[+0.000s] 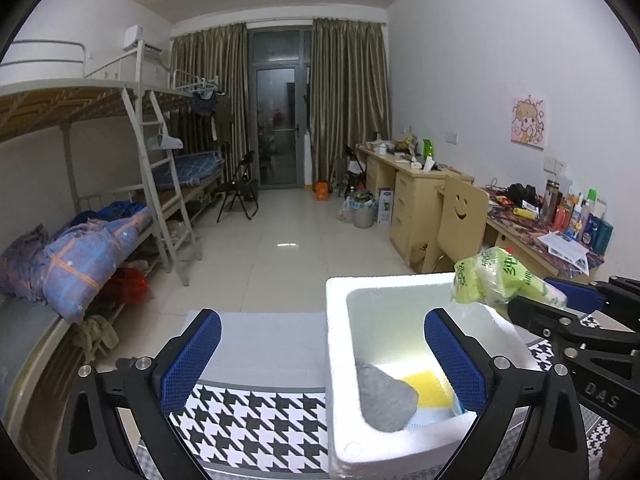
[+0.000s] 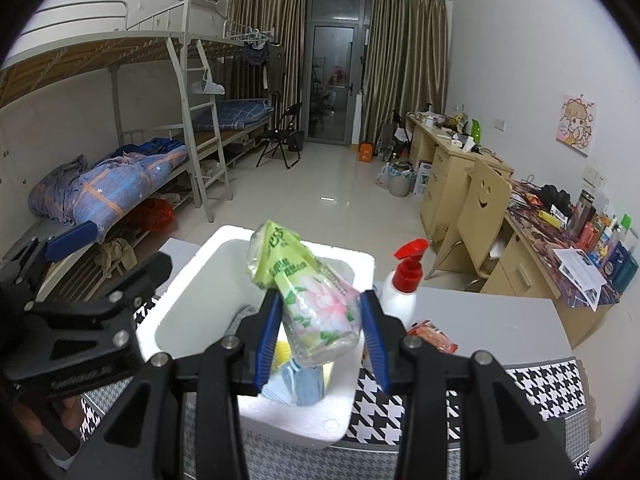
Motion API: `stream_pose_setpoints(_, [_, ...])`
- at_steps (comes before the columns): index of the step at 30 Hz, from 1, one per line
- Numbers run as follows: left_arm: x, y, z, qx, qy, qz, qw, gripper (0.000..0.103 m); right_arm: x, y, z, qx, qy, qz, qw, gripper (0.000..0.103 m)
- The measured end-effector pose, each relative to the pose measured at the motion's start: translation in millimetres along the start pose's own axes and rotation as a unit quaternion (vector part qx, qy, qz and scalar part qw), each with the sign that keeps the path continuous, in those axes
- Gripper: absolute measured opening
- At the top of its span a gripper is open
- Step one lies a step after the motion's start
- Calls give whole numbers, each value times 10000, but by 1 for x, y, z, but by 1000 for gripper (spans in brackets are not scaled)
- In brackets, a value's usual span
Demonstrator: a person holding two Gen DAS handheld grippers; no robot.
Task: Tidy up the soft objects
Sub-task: 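Lower the green packet into the foam box and open the right tool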
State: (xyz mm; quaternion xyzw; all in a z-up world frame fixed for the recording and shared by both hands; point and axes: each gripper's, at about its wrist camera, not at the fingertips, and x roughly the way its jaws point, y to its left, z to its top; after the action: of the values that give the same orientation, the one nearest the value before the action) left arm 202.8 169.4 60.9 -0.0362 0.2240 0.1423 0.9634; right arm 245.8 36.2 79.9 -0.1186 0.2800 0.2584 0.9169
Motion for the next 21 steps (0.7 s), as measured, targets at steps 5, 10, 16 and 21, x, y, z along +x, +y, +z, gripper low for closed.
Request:
stream_pose_setpoints(5, [-3,7,-3,-13,-12,114,9999,102,7,6,2,-52,65,38,10000,45])
stream_pose_setpoints(10, [-5,12,-6,-66,-11,125,9999,102,14,8,3,-79,126,44,9999,45])
stream_pose_setpoints(16, [-5,19,-9,-153,-14,139,9998,102,27,15,5,-130,266,-30,9996,45])
stream_pose_setpoints(21, [-4,23,-12,-172,-3,180,9997,102,35,16,6,-109,354,12,9993,45])
